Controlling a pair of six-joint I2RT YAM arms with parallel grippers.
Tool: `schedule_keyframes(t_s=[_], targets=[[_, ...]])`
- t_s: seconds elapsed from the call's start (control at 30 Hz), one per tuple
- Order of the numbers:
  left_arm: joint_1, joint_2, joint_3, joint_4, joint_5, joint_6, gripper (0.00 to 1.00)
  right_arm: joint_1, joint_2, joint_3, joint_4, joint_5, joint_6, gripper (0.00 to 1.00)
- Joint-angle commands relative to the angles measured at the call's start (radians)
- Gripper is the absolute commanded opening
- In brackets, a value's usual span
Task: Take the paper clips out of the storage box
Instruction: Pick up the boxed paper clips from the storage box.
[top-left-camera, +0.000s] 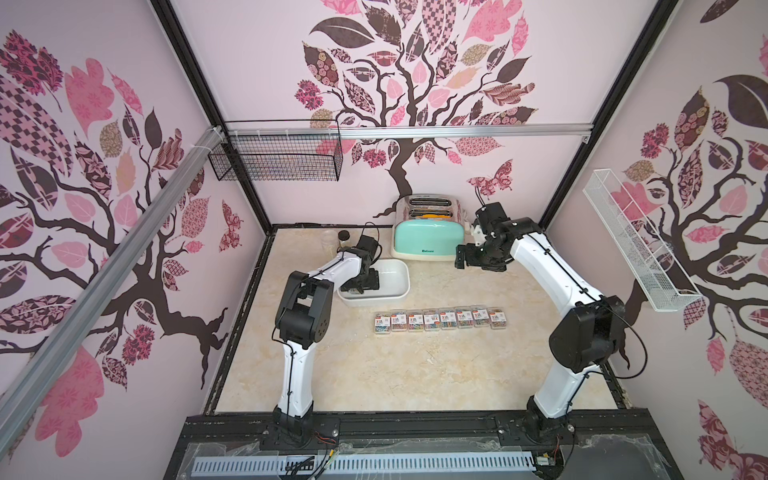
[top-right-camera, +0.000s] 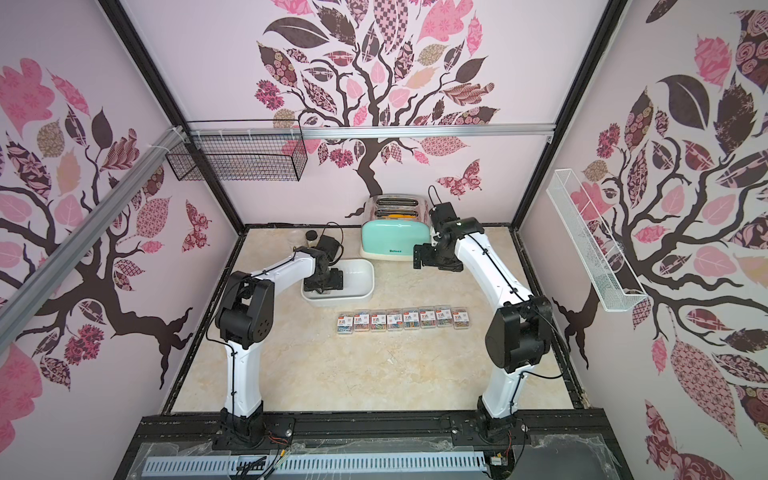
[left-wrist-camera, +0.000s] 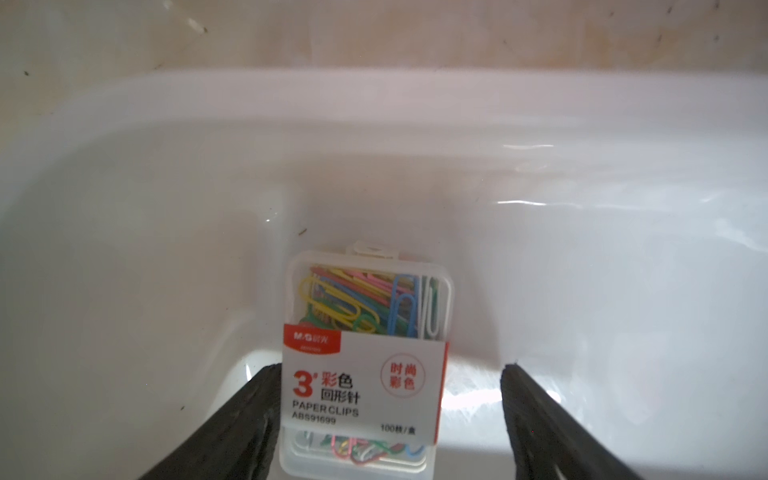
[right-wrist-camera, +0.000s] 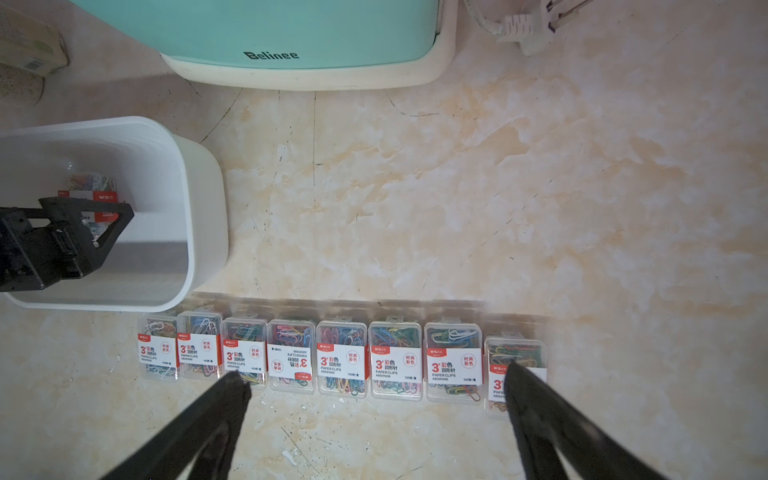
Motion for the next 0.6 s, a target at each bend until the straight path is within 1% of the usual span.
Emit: schedule_keyframes(t_s=[0.0,0.33,0.47,0.57], targets=[[0.004,-0.007,-0.002,0.010,0.010,0.001,0.85,0.006,0.023,0.036,-0.005,0.014,0.005,0.99],[0.003,-0.006,-0.012,0.022,0.014,0.002,0.78,0.007,0.027,0.042,-0.002,0.010,0.000,0.99],[0.003,-0.009,-0.018,0.037,0.015,0.002,0.69,0.008,0.031,0.043,-0.002,0.009,-0.001,0.99],[0.003,-0.004,-0.016,0.045,0.018,0.001,0.68,0.006,0.030,0.045,-0.002,0.008,-0.002,0.99]])
